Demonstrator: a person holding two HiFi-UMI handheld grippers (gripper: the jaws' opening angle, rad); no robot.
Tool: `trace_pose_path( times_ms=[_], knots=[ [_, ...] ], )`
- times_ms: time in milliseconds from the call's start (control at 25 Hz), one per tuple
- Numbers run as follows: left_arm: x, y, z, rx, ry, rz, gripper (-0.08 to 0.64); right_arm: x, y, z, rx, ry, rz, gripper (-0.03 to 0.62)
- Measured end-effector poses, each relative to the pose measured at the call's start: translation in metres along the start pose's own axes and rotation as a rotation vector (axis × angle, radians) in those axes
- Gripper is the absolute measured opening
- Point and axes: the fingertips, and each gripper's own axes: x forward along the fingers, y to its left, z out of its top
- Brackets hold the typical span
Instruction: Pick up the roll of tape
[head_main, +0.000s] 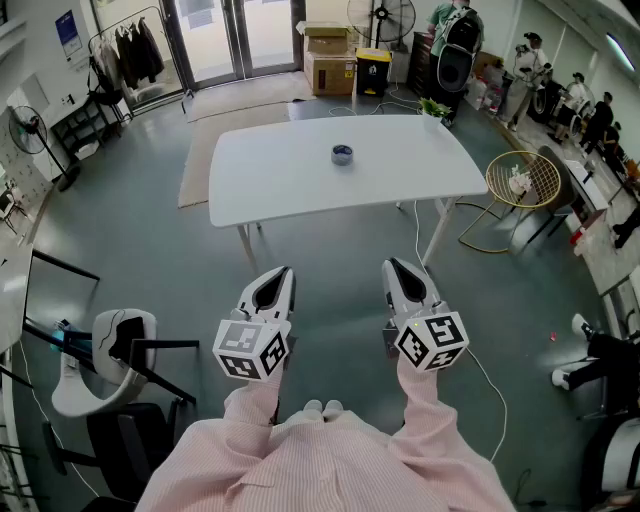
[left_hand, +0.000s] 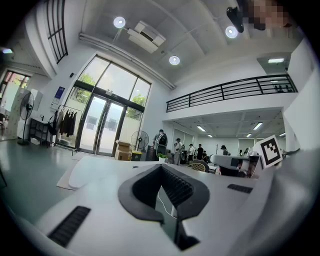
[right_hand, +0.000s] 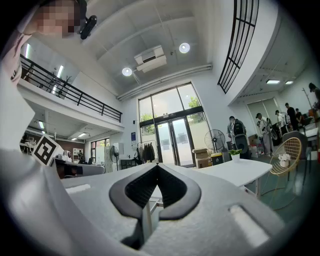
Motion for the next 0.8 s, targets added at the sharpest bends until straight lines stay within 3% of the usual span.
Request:
trace_pose_path(
  times_ms=[800],
  knots=[
    [0.015,-0.023,-0.011,0.012,0.025,0.040,0.001,-0.009,-0.044,-0.009,0.060,0.063,-0.004,0.016]
  ],
)
